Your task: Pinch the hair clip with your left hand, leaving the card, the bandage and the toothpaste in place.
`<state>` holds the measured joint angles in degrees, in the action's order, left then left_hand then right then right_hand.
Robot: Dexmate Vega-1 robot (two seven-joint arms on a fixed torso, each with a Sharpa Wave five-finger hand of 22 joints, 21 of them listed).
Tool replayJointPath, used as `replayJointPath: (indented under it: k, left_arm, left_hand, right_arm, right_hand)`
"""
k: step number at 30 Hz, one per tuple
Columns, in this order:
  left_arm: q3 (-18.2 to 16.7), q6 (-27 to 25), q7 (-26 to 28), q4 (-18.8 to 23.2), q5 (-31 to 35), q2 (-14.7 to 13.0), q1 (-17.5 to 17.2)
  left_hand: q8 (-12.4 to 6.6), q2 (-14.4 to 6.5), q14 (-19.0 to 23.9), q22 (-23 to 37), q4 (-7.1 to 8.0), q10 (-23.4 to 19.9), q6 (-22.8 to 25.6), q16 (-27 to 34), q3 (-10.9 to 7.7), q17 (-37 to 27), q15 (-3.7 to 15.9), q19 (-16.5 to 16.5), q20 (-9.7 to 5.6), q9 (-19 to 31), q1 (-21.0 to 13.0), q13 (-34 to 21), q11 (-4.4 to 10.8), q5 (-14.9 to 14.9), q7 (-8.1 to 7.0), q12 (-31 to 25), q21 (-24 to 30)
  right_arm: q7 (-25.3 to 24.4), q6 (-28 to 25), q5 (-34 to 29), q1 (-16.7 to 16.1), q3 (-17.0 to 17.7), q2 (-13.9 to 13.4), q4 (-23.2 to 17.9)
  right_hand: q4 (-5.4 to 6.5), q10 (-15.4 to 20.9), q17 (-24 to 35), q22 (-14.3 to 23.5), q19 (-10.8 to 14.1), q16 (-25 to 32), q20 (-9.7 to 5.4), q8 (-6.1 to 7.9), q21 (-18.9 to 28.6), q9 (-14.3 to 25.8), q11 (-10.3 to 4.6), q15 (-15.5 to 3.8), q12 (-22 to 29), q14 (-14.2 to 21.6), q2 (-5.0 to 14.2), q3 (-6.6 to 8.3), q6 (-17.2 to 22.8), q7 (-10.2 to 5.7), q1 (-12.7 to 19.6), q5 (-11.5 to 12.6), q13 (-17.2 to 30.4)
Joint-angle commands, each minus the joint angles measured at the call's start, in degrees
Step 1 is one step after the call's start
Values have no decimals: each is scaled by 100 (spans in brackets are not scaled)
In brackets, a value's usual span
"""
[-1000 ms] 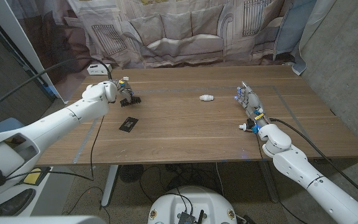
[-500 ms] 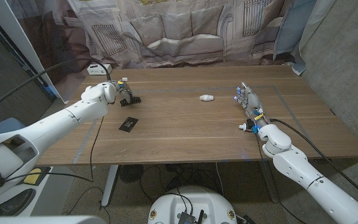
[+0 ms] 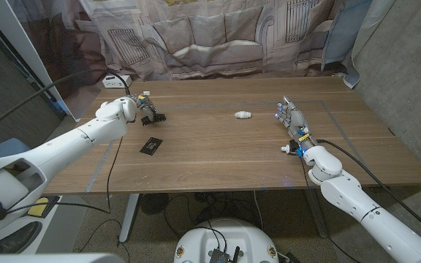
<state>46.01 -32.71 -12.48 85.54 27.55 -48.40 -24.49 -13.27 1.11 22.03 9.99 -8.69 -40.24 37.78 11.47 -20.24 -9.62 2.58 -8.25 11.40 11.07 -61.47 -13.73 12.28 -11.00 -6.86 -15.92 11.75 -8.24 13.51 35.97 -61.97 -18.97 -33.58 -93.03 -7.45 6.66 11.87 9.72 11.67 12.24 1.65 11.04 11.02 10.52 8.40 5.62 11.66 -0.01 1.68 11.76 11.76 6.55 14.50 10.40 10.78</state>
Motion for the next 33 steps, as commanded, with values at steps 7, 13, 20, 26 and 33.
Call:
replayJointPath:
  k: [7,13,20,26,33]
  left_arm:
    - [-71,9,125,39,-164,-6,-58]
    - [-220,35,359,66,-337,8,-172]
    - [-257,57,474,98,-426,-2,-204]
    - [-273,-27,517,146,-468,9,-214]
    - [-253,4,483,180,-498,-29,-188]
  left_hand:
    - [-67,-95,89,19,31,-160,166,18,29,-10,380,-59,59,35,-16,-58,-21,24,4,-66,-17]
    - [-216,-242,257,19,-13,-671,808,26,34,-16,453,-219,-4,36,-152,-115,7,45,-7,-200,8]
    - [-293,-353,504,16,-32,-1117,1267,69,61,-30,484,-400,-60,27,-279,-142,17,75,46,-285,33]
    - [-299,-378,567,16,-38,-1206,1350,75,70,-29,476,-423,-54,27,-315,-159,16,82,82,-300,28]
    - [-280,-388,616,16,-33,-1226,1374,72,96,-26,447,-445,-7,30,-325,-185,-24,91,144,-289,23]
  right_arm:
    - [33,-41,46,21,1,-17,13]
    - [31,-54,34,14,-1,-38,-9]
    - [-1,-64,19,-12,12,-61,-67]
    - [-16,-68,31,-37,26,-67,-93]
    - [-1,-26,9,-35,22,-60,-61]
  right_hand:
    - [-18,39,19,18,7,-18,46,-1,1,11,13,33,1,45,18,-22,38,-1,52,-4,28]
    - [-18,38,20,18,4,-19,46,-2,0,11,18,36,-1,45,19,-24,36,-2,52,-4,28]
    - [-17,39,20,18,0,-18,47,-1,0,12,14,36,-2,49,19,-26,36,-6,52,-4,28]
    - [-17,42,20,18,-3,-16,59,-2,0,12,12,35,-2,54,17,-29,35,-2,50,-4,28]
    - [-16,44,21,18,-8,-16,63,0,-1,12,2,39,-3,57,16,-32,40,-9,49,-4,28]
